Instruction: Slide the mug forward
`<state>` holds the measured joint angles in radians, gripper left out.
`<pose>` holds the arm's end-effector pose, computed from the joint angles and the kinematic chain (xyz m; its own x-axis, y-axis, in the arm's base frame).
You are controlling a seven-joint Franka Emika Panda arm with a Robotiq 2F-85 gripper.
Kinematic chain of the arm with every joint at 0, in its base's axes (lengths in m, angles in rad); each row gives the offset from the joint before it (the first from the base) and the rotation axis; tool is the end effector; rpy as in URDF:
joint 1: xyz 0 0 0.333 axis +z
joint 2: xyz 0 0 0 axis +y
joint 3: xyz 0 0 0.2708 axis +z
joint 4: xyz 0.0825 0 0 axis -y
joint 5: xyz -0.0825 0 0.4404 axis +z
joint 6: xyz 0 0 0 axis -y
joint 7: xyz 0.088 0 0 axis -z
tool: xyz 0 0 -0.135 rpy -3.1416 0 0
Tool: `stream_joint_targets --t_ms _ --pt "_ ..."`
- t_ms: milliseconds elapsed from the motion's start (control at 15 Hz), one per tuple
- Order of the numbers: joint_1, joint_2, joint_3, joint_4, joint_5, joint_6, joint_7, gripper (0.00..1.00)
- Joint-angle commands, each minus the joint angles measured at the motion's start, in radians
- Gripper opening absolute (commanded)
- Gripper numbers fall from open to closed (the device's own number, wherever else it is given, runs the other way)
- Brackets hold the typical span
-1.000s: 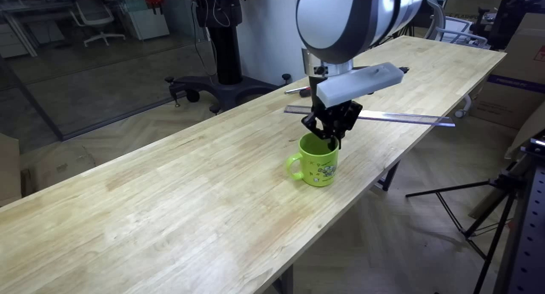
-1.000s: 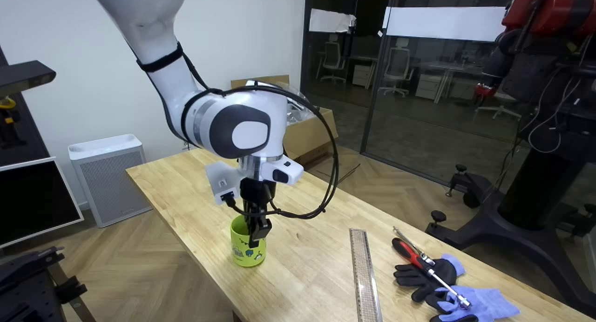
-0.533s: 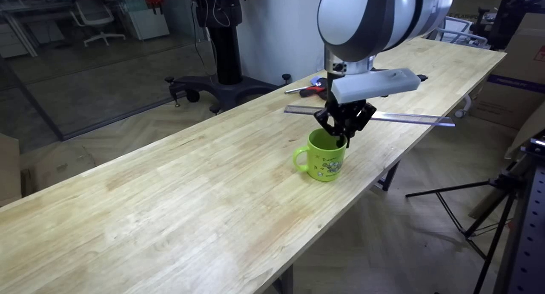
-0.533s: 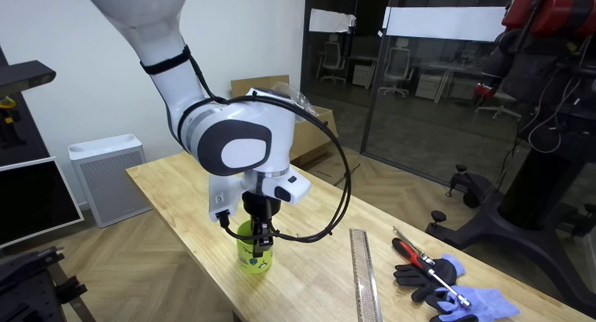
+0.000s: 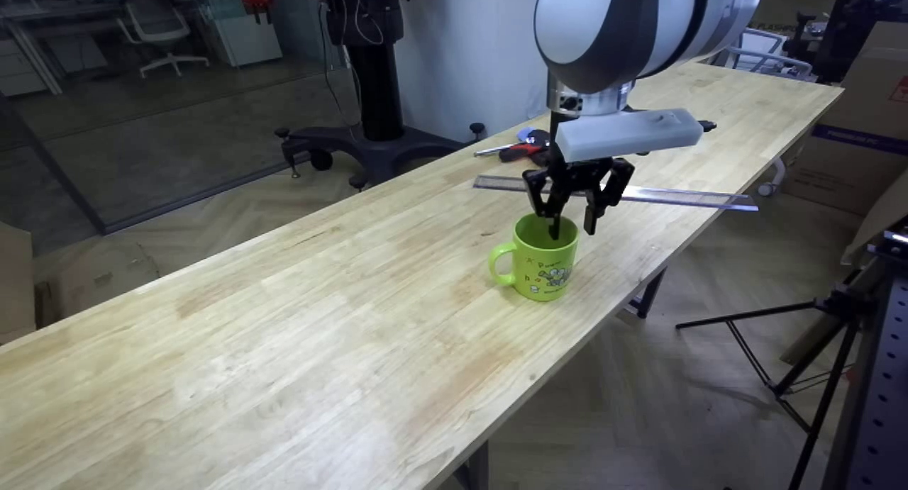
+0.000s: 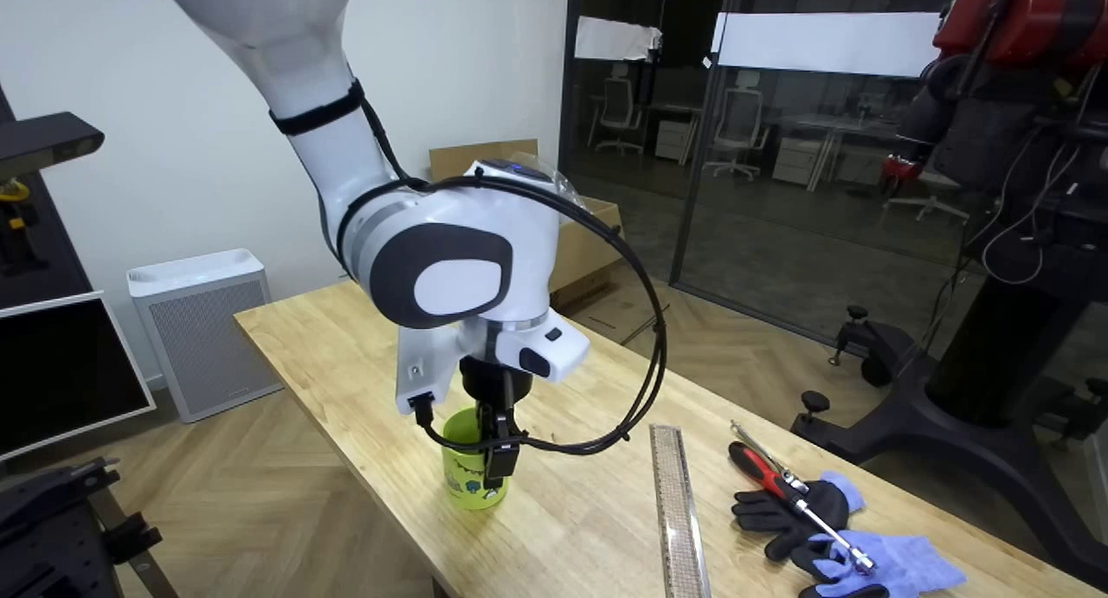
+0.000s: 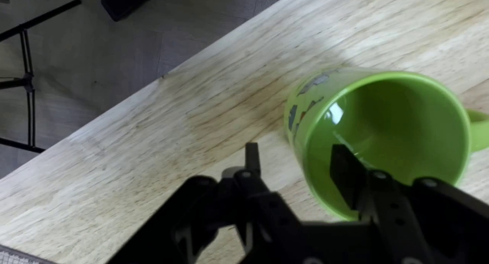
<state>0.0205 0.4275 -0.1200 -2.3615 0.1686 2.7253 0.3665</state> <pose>0.4929 -0.0638 0.0219 0.8164 -0.5747 -0.0573 -0.5750 -0.8181 0.0120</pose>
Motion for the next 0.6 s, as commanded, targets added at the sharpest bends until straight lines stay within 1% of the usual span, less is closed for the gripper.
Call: stream_joint_targets --t_ms 0,67,133,200,533 --pt "0.041 -0.085 -0.033 -0.060 -0.039 0.018 0.047 0.83" --pt "0.051 -0.101 -0.039 -0.071 -0.050 0.021 0.058 0.91" --pt "0.064 -0.122 -0.048 -0.085 -0.064 0.025 0.070 0.97" --pt "0.076 -0.140 -0.056 -0.097 -0.082 0.026 0.083 0.99" --pt "0.120 -0.258 -0.077 -0.172 -0.172 0.019 0.192 1.00"
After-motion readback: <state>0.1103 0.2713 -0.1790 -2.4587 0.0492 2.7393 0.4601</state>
